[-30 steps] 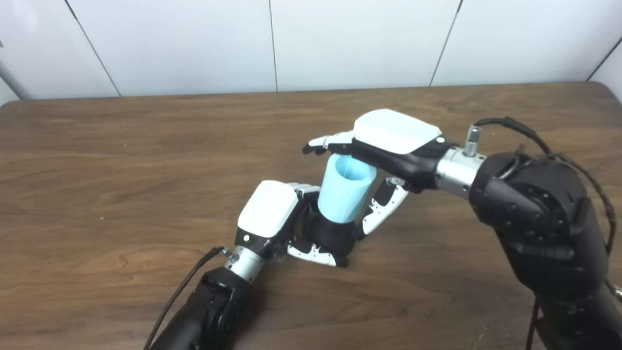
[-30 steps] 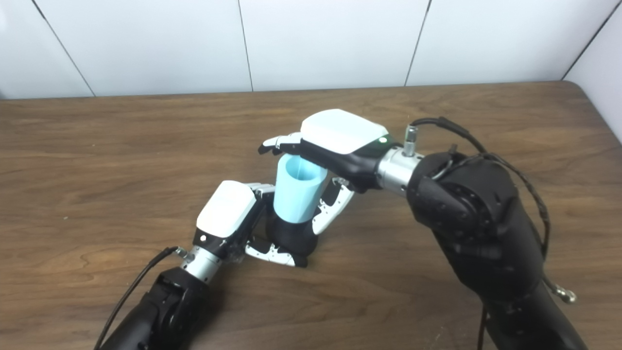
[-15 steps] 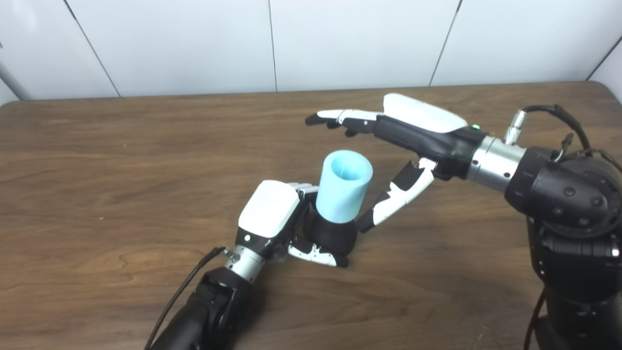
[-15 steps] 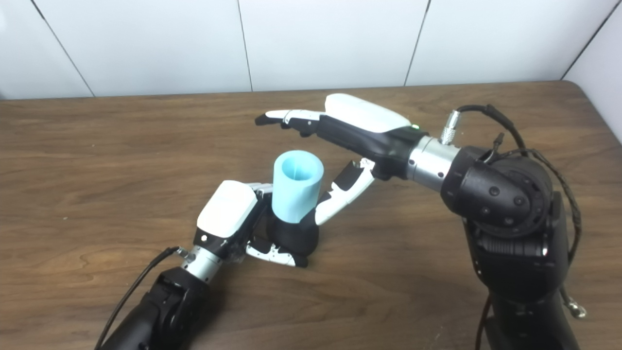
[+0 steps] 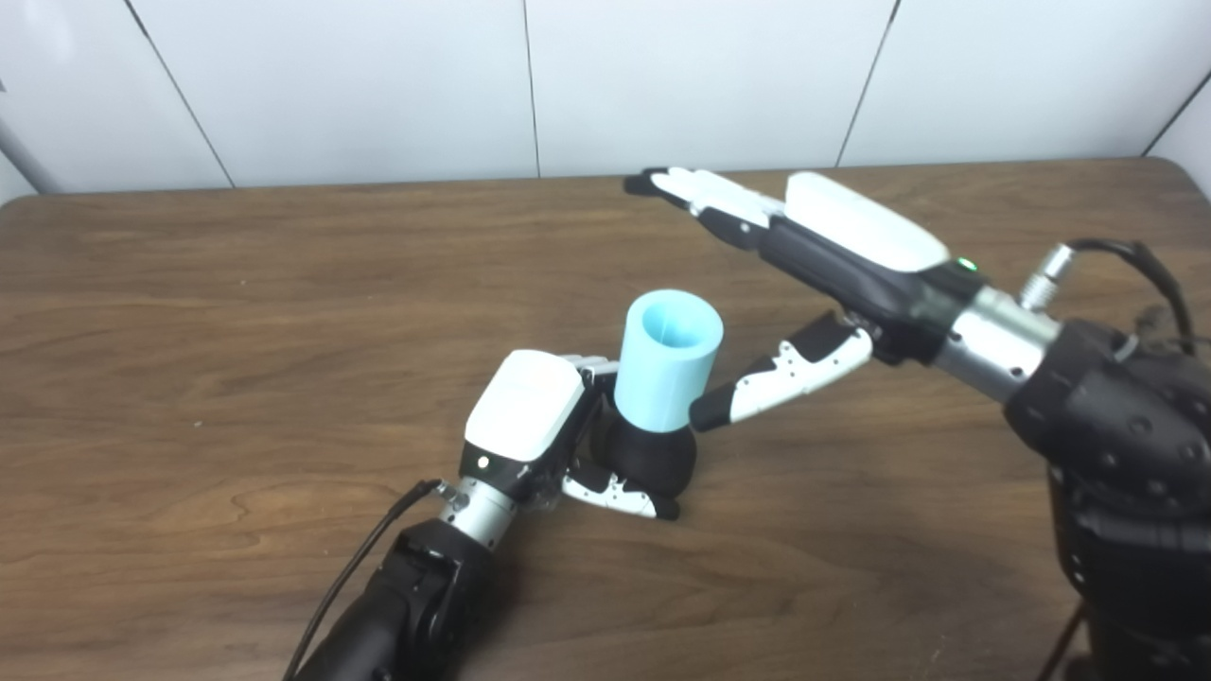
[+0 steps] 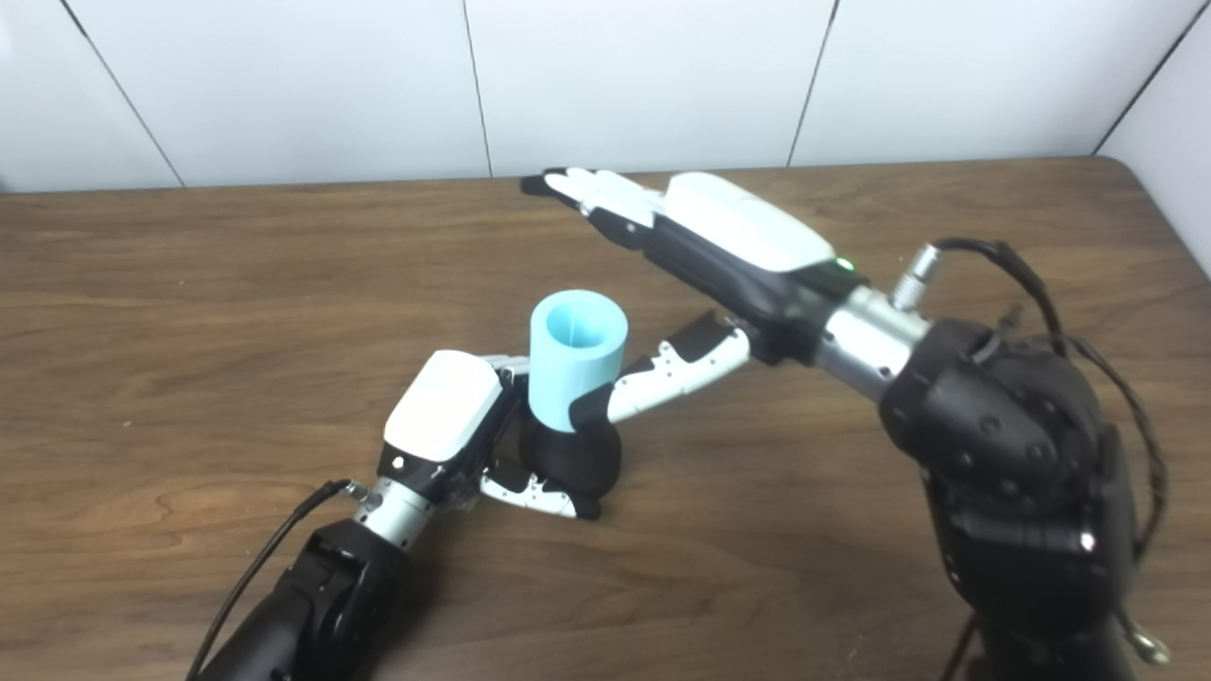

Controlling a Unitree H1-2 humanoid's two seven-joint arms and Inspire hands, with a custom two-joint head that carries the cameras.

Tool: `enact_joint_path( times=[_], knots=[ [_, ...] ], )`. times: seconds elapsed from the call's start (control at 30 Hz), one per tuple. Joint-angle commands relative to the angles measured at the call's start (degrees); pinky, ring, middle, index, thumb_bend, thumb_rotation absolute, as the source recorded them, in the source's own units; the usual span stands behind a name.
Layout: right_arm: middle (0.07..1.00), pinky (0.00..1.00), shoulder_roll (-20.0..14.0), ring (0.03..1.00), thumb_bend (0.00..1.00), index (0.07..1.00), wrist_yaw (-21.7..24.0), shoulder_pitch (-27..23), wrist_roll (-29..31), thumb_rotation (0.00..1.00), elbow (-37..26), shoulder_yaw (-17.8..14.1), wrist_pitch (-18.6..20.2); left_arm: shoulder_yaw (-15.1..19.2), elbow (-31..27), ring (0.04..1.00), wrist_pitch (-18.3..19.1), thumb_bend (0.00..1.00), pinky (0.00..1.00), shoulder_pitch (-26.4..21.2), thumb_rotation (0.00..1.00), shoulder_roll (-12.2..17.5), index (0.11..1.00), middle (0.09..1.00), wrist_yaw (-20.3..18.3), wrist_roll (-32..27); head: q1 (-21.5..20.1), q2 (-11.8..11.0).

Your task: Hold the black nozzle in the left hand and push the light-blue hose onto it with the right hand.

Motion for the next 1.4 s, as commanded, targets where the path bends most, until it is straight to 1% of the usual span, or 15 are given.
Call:
enact_joint_path(
  times=[0.0, 0.07, 0.1, 0.17, 0.27, 0.4, 0.6, 0.77, 1.03, 1.07, 1.2, 1.37],
  knots=[
    [1.000, 1.00, -1.6, 1.000, 0.70, 0.999, -4.2, -0.3, -3.7, 0.86, -4.2, 0.0, -6.4, -3.6, 5.5, 0.519, 3.6, 0.47, 0.38, 5.4, 0.00, 2.0, 0.436, 0.529, -12.9, 0.1, 0.0, 0.0],
    [1.000, 1.00, -2.1, 1.000, 0.68, 0.996, -5.4, 1.4, -5.9, 0.94, -4.4, 0.5, -10.5, -3.6, 5.6, 0.520, 3.4, 0.47, 0.38, 5.4, 0.00, 2.0, 0.432, 0.526, -12.6, 0.0, 0.1, 0.0],
    [1.000, 1.00, -2.4, 1.000, 0.68, 0.993, -5.7, 2.3, -7.4, 0.96, -4.4, 0.9, -12.6, -3.5, 5.5, 0.522, 3.5, 0.47, 0.38, 5.4, 0.00, 2.1, 0.431, 0.526, -12.7, -0.1, 0.2, 0.0],
    [1.000, 1.00, -2.7, 1.000, 0.70, 0.985, -5.7, 3.7, -9.5, 0.99, -4.4, 1.3, -15.6, -3.5, 5.4, 0.523, 3.6, 0.47, 0.38, 5.4, 0.00, 2.1, 0.441, 0.538, -12.8, 0.0, 0.2, 0.0],
    [1.000, 1.00, -2.1, 1.000, 0.72, 0.985, -6.2, 6.0, -11.0, 1.00, -4.4, 1.3, -18.6, -3.4, 5.4, 0.527, 3.5, 0.47, 0.38, 5.5, 0.00, 2.2, 0.442, 0.544, -12.6, 0.0, 0.0, 0.0],
    [1.000, 1.00, -0.8, 1.000, 0.72, 0.980, -6.8, 8.3, -11.1, 1.00, -4.4, 0.7, -20.9, -3.3, 5.3, 0.528, 3.3, 0.47, 0.38, 5.6, 0.00, 2.4, 0.435, 0.529, -12.5, 0.1, -0.2, 0.0],
    [1.000, 1.00, 0.1, 1.000, 0.72, 0.995, -5.0, 9.8, -11.4, 1.00, -4.4, 0.8, -22.5, -3.3, 5.2, 0.525, 3.2, 0.47, 0.38, 5.6, 0.00, 2.5, 0.432, 0.533, -13.0, 0.0, -0.2, 0.0],
    [1.000, 1.00, 0.9, 1.000, 0.68, 0.997, -5.2, 10.4, -12.5, 1.00, -4.4, 1.4, -23.7, -3.2, 5.4, 0.523, 3.1, 0.47, 0.39, 5.5, 0.00, 2.4, 0.428, 0.524, -12.9, -0.1, -0.2, 0.0],
    [1.000, 1.00, 1.9, 1.000, 0.63, 0.995, -4.7, 10.0, -12.6, 1.00, -4.2, 1.6, -23.9, -3.3, 5.8, 0.516, 2.7, 0.47, 0.38, 5.3, 0.00, 2.4, 0.434, 0.529, -12.4, 0.0, -0.4, -0.2],
    [1.000, 1.00, 2.0, 1.000, 0.62, 0.992, -4.7, 9.8, -12.6, 1.00, -4.2, 1.7, -23.8, -3.3, 5.7, 0.517, 2.8, 0.47, 0.39, 5.3, 0.00, 2.4, 0.443, 0.531, -12.6, -0.1, -0.4, -0.1],
    [1.000, 1.00, 2.3, 1.000, 0.59, 1.000, -4.8, 8.9, -12.5, 1.00, -4.2, 1.6, -23.4, -3.3, 5.6, 0.519, 3.0, 0.47, 0.39, 5.3, 0.00, 2.3, 0.434, 0.526, -12.9, -0.1, -0.4, -0.2],
    [1.000, 1.00, 2.4, 1.000, 0.57, 1.000, -4.7, 8.0, -12.1, 1.00, -4.2, 1.3, -22.8, -3.4, 5.3, 0.521, 3.3, 0.47, 0.39, 5.4, 0.00, 2.3, 0.433, 0.526, -13.3, 0.0, -0.4, -0.1]
  ],
)
